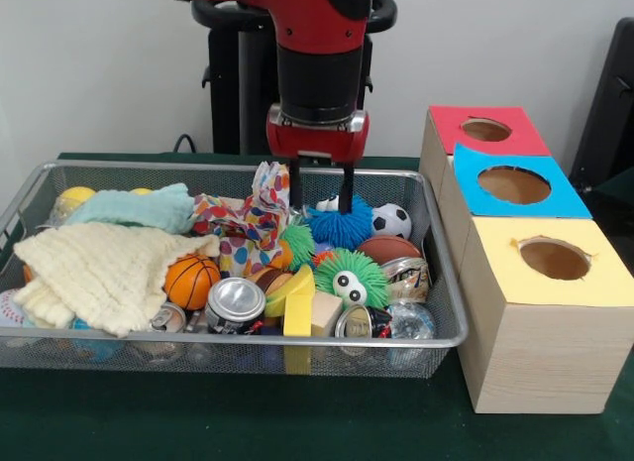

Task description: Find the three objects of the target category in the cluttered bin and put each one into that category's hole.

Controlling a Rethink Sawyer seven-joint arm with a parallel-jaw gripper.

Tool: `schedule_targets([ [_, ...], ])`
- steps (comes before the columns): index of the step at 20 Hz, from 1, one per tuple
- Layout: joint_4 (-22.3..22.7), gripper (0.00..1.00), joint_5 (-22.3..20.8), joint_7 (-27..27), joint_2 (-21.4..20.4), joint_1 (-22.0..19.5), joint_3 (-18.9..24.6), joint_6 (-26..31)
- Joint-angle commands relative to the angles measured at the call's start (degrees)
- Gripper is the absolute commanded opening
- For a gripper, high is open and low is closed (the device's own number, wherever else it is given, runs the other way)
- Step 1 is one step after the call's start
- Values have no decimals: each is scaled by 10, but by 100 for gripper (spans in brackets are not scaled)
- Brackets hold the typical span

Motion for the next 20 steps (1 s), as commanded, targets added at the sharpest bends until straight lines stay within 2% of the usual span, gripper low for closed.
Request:
schedule_targets([
  [1, -75, 100, -17, 11, 55, -15, 52, -49],
  [14, -93, 100, 1, 49, 65, 14, 38, -77],
  [20, -106, 100, 0, 49, 77, 20, 35, -80],
])
